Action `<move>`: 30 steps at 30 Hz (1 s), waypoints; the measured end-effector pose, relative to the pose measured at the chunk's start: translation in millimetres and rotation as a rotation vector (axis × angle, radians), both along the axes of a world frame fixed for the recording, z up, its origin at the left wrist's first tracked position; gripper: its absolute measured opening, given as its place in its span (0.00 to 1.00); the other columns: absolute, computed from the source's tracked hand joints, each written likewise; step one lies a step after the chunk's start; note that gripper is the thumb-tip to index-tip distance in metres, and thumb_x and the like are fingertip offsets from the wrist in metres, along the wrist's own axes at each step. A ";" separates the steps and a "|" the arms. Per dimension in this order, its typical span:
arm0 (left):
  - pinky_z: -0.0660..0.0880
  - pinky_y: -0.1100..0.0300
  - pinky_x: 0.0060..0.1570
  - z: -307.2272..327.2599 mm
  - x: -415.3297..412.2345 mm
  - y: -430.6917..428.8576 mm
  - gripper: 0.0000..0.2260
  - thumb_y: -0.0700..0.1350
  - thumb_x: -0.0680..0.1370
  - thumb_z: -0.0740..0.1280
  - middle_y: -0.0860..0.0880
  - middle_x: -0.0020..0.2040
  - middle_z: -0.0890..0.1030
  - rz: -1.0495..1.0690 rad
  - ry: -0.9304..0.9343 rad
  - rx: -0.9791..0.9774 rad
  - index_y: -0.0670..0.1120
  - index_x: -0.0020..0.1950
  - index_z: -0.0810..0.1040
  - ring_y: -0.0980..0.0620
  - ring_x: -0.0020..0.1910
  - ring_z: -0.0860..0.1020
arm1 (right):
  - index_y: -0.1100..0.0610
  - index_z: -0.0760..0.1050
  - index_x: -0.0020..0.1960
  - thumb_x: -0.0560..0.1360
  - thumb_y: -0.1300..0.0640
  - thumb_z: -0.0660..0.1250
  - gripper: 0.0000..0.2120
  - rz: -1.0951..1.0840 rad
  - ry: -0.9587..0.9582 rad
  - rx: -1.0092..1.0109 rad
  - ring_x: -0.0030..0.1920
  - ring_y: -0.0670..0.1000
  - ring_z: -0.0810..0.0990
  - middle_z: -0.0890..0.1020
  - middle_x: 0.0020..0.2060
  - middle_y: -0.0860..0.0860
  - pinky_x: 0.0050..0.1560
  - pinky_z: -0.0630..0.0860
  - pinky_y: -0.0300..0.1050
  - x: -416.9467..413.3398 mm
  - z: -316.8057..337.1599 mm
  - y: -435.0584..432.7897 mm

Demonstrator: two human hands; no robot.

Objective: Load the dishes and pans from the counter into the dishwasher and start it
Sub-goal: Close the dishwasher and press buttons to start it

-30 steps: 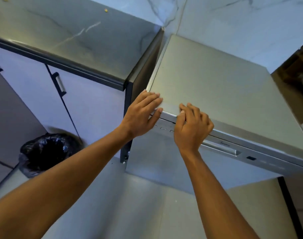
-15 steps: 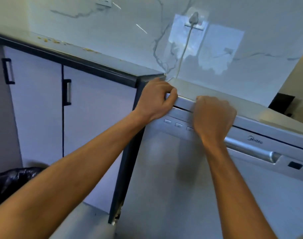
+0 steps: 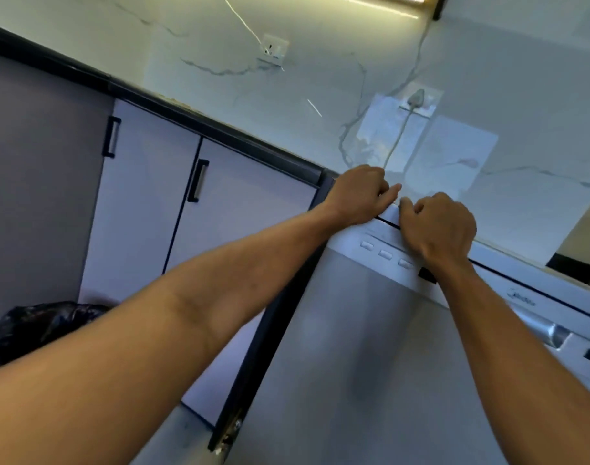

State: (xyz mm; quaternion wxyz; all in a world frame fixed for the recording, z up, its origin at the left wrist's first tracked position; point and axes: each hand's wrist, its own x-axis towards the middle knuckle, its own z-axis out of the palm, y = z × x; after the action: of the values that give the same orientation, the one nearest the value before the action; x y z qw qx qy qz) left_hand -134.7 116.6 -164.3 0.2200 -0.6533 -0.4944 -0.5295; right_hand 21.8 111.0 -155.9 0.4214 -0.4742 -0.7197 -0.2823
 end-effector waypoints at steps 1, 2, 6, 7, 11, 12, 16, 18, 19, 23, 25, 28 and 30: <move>0.67 0.55 0.34 -0.7 0.6 -0.6 0.25 0.55 0.79 0.57 0.52 0.32 0.68 0.020 -0.009 0.033 0.41 0.29 0.76 0.52 0.34 0.68 | 0.60 0.83 0.40 0.78 0.42 0.54 0.28 0.017 0.017 0.007 0.44 0.64 0.79 0.82 0.47 0.59 0.48 0.74 0.53 0.0 -0.1 -0.5; 0.68 0.55 0.34 -3.3 3.9 -0.7 0.23 0.55 0.78 0.58 0.52 0.32 0.68 0.020 -0.024 0.057 0.42 0.29 0.74 0.52 0.34 0.68 | 0.59 0.84 0.42 0.78 0.42 0.55 0.27 0.015 0.040 0.009 0.46 0.64 0.79 0.83 0.48 0.59 0.50 0.74 0.53 3.6 -3.7 -0.3; 0.65 0.57 0.33 -6.2 12.2 6.8 0.18 0.48 0.77 0.64 0.54 0.31 0.67 0.038 -0.066 0.143 0.47 0.28 0.67 0.52 0.34 0.67 | 0.58 0.85 0.52 0.80 0.42 0.59 0.23 0.013 0.134 0.043 0.53 0.62 0.79 0.83 0.52 0.56 0.54 0.72 0.53 5.1 -12.7 5.9; 0.64 0.57 0.32 -7.0 11.2 10.2 0.18 0.48 0.76 0.64 0.54 0.30 0.67 0.043 -0.066 0.164 0.47 0.28 0.66 0.52 0.33 0.67 | 0.57 0.85 0.52 0.80 0.42 0.59 0.23 0.041 0.150 0.053 0.53 0.61 0.79 0.83 0.53 0.55 0.55 0.72 0.53 4.8 -15.2 7.4; 0.59 0.59 0.32 -7.6 9.1 12.0 0.18 0.47 0.76 0.65 0.54 0.29 0.67 0.054 -0.083 0.199 0.48 0.28 0.64 0.53 0.33 0.66 | 0.57 0.82 0.57 0.80 0.41 0.58 0.23 0.115 0.106 0.109 0.53 0.59 0.78 0.82 0.53 0.55 0.56 0.70 0.52 11.6 -31.9 10.1; 0.59 0.59 0.32 -7.4 9.5 11.9 0.18 0.47 0.76 0.65 0.54 0.29 0.68 0.055 -0.082 0.193 0.48 0.28 0.65 0.53 0.33 0.67 | 0.57 0.79 0.61 0.78 0.40 0.59 0.24 0.108 0.061 0.139 0.56 0.59 0.77 0.81 0.55 0.55 0.60 0.68 0.53 14.3 -42.3 9.1; 0.58 0.59 0.32 -8.5 6.8 13.6 0.19 0.47 0.77 0.65 0.54 0.29 0.68 0.085 -0.072 0.212 0.48 0.28 0.65 0.54 0.33 0.67 | 0.52 0.60 0.79 0.75 0.37 0.62 0.37 0.090 -0.011 0.116 0.79 0.58 0.56 0.62 0.78 0.56 0.78 0.45 0.56 17.4 -85.4 0.9; 0.59 0.59 0.32 -9.3 6.3 14.4 0.19 0.48 0.77 0.65 0.53 0.29 0.68 0.097 -0.064 0.238 0.48 0.28 0.65 0.53 0.33 0.68 | 0.49 0.58 0.80 0.75 0.39 0.63 0.36 0.074 -0.001 0.074 0.81 0.57 0.49 0.53 0.81 0.56 0.79 0.43 0.58 15.8 -102.9 -4.3; 0.59 0.59 0.32 -9.0 7.8 14.2 0.19 0.48 0.77 0.65 0.53 0.29 0.68 0.097 -0.060 0.234 0.48 0.28 0.65 0.53 0.33 0.68 | 0.48 0.61 0.79 0.75 0.40 0.64 0.35 0.062 -0.006 0.071 0.80 0.57 0.50 0.54 0.80 0.56 0.78 0.46 0.60 14.8 -113.6 -8.3; 0.60 0.59 0.31 -10.9 7.5 12.6 0.19 0.48 0.77 0.65 0.53 0.28 0.67 0.088 -0.065 0.243 0.46 0.27 0.67 0.53 0.32 0.67 | 0.48 0.68 0.76 0.71 0.46 0.70 0.34 -0.023 -0.021 0.037 0.69 0.57 0.66 0.70 0.71 0.57 0.64 0.69 0.61 -4.1 -157.1 -22.6; 0.59 0.59 0.32 -11.5 7.4 12.9 0.19 0.48 0.77 0.64 0.53 0.28 0.67 0.080 -0.069 0.228 0.45 0.27 0.68 0.53 0.32 0.67 | 0.47 0.66 0.76 0.69 0.46 0.71 0.37 -0.054 0.001 -0.006 0.65 0.57 0.69 0.72 0.68 0.57 0.57 0.72 0.58 -12.1 -165.5 -25.3; 0.58 0.59 0.32 -12.5 6.2 12.7 0.19 0.48 0.78 0.64 0.52 0.28 0.68 0.090 -0.078 0.232 0.46 0.27 0.69 0.53 0.32 0.67 | 0.45 0.65 0.77 0.69 0.46 0.72 0.38 -0.060 0.014 -0.015 0.62 0.57 0.72 0.72 0.67 0.56 0.54 0.74 0.56 -16.7 -165.1 -27.0; 0.56 0.59 0.33 -12.2 7.5 12.0 0.19 0.48 0.78 0.64 0.53 0.28 0.68 0.095 -0.071 0.231 0.47 0.27 0.67 0.53 0.32 0.67 | 0.44 0.65 0.77 0.69 0.45 0.71 0.38 -0.063 -0.004 -0.006 0.60 0.57 0.72 0.73 0.66 0.56 0.52 0.74 0.56 -16.8 -165.2 -28.5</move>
State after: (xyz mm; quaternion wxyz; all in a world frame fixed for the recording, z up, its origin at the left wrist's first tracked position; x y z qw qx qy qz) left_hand -127.3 128.6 -176.5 0.3011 -0.5801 -0.4681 -0.5948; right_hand 5.0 82.5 -321.1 0.4093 -0.4973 -0.7061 -0.2943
